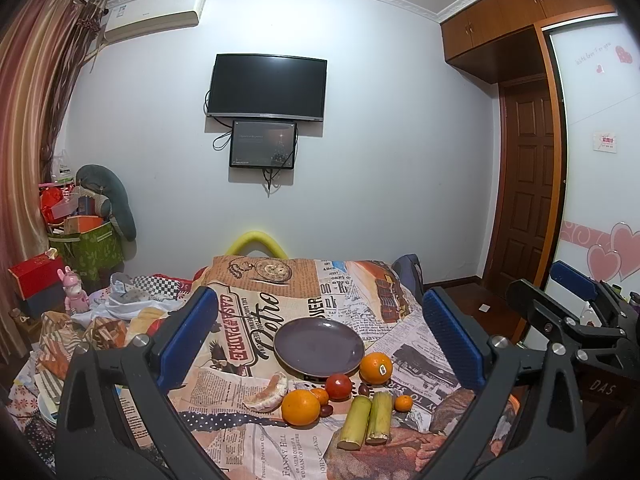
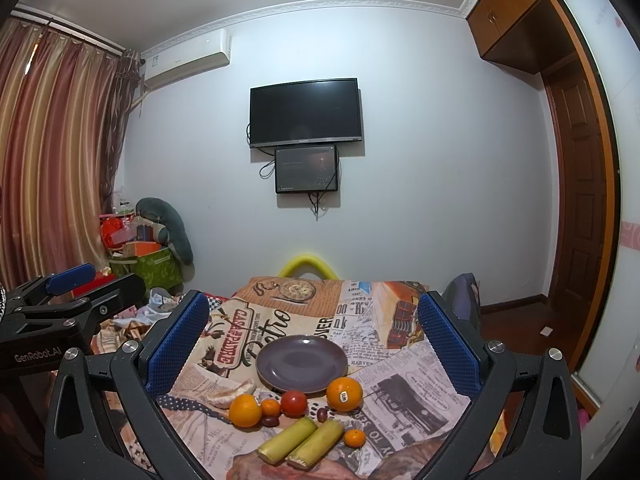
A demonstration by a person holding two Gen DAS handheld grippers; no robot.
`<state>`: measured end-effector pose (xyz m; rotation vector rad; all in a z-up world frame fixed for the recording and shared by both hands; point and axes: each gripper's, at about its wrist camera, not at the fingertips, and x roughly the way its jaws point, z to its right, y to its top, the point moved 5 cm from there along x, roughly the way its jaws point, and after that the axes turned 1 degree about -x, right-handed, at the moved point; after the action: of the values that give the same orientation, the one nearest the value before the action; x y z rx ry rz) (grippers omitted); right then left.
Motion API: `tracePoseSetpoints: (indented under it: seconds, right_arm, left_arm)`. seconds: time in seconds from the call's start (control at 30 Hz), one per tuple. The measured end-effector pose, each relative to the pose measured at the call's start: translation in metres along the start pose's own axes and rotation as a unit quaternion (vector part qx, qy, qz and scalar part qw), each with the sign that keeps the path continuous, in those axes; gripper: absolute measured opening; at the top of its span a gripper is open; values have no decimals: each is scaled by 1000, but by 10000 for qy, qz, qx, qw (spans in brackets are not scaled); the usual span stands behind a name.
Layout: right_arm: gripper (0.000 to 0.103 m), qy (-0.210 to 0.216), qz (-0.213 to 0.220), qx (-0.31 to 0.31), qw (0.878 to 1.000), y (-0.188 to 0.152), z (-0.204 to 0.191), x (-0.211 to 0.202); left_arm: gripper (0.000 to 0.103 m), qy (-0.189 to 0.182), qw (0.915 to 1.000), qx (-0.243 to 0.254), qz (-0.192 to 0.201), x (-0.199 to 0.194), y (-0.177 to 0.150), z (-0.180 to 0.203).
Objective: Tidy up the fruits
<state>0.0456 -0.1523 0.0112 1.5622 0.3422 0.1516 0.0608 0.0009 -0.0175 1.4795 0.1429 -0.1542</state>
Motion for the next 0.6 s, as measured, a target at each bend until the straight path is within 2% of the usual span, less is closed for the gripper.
tracePoseSetpoints:
  seconds: [0.6]
  right_arm:
    - [103, 10, 17, -2, 10000, -1, -2, 0]
  left_arm:
    - [103, -2, 10000, 16, 16, 1, 1, 2]
